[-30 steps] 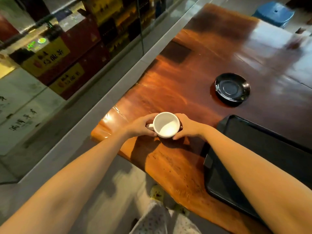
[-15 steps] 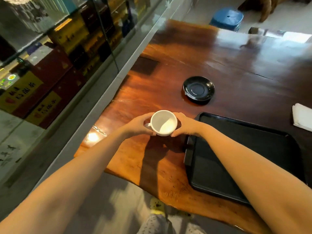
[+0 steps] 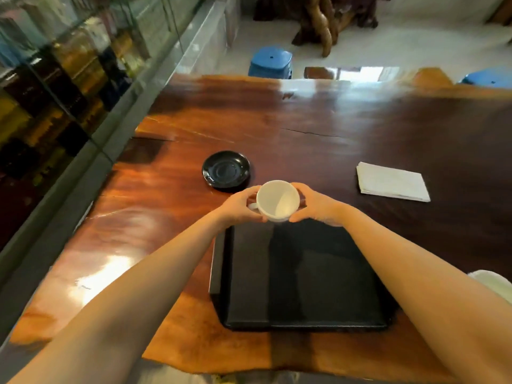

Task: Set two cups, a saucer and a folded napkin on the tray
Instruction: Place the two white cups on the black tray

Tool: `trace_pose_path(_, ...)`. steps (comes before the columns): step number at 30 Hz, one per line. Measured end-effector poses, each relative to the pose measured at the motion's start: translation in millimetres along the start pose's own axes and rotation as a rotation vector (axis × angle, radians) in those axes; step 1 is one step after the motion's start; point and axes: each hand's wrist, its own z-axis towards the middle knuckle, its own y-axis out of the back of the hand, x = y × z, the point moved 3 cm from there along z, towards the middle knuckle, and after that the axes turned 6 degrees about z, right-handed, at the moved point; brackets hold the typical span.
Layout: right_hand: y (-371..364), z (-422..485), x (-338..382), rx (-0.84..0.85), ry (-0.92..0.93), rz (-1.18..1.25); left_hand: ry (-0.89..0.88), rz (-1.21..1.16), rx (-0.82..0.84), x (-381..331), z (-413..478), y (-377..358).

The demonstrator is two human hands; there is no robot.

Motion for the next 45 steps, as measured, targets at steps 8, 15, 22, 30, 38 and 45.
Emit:
trace_pose_path(8,79.5,-26.1,-64.4,-0.037,-0.067,0.057,0.066,0.002,-0.016,-39.5,58.9,-88.5)
trace_pose_path(15,107.1,-29.9,-119.1,-0.048,-0.143,0.108,0.149,0.041,0.022,-39.4,91.4,-144.9)
trace_pose_path(22,119.8,-30.4,-146.0,-0.116,-0.169,0.139,0.148,0.04,0.042,-38.3,106.1,-170.0)
trace_pose_path(30,120.7,-33.5,-143.3,-0.147,-0.177,0.105,0.143,0.114,0.102,-42.2,108.2,-170.8)
trace_pose_path(38,129.9,-53.0,-123.5,-0.221,-0.336,-0.007,0.246,0.388,0.24,-51.9,98.2,-129.8)
trace_pose_path(45,145.9,-105.6,-86.0,-0.258,-0.398,-0.106,0.124,0.505,0.247,-116.5,90.9,-81.8)
